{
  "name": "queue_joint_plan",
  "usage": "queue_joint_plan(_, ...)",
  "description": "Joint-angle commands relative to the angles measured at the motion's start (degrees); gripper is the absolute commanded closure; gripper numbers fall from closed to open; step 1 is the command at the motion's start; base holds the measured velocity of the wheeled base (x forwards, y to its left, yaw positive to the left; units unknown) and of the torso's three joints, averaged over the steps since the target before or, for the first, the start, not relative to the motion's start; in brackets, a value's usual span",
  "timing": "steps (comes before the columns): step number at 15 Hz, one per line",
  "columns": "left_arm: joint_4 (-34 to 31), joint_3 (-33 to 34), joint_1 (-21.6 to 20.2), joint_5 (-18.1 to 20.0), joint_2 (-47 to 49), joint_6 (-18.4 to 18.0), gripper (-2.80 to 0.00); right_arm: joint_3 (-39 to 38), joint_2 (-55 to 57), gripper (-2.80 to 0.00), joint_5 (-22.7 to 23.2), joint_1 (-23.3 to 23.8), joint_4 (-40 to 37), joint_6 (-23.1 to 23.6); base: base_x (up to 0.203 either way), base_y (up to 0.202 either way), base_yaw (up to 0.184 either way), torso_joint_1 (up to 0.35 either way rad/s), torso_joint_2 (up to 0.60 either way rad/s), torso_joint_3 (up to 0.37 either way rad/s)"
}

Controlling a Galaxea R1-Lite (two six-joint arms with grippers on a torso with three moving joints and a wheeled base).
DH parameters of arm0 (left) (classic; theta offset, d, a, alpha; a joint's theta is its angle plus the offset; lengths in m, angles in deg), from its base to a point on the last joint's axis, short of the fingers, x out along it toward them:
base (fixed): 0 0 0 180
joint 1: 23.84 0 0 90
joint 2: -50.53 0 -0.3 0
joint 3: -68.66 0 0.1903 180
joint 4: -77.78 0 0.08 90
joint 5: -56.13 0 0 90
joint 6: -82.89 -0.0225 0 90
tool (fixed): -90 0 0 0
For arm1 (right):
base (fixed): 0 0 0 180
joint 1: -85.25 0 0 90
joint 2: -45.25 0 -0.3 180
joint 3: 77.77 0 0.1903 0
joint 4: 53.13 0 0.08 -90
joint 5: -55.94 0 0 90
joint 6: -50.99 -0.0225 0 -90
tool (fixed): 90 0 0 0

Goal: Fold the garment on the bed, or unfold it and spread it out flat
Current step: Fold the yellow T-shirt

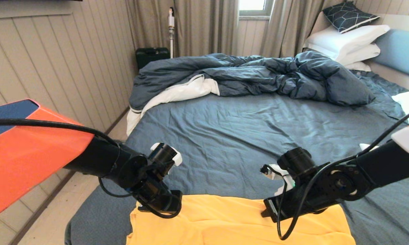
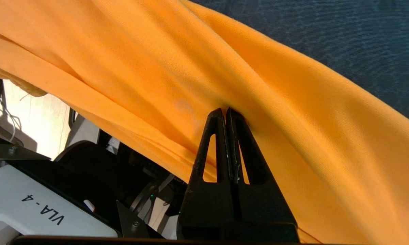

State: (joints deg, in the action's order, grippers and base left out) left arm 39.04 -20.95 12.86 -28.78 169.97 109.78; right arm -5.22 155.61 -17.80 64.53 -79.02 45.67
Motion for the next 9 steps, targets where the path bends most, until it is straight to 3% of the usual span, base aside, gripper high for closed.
queue_joint_plan(1, 0.1, -0.2, 0.0, 0.0, 1.4, 0.2, 0.00, -0.4, 0.6, 0.00, 0.1, -0.2, 0.0, 0.0, 0.000, 0.000, 0.000, 0.000, 0.00, 0.000)
queue_joint_plan(9, 0.5, -1.7, -0.1, 0.1, 2.7, 0.2, 0.00, -13.1, -6.9, 0.00, 0.1, -0.8, 0.1, 0.7, 0.000, 0.000, 0.000, 0.000, 0.00, 0.000)
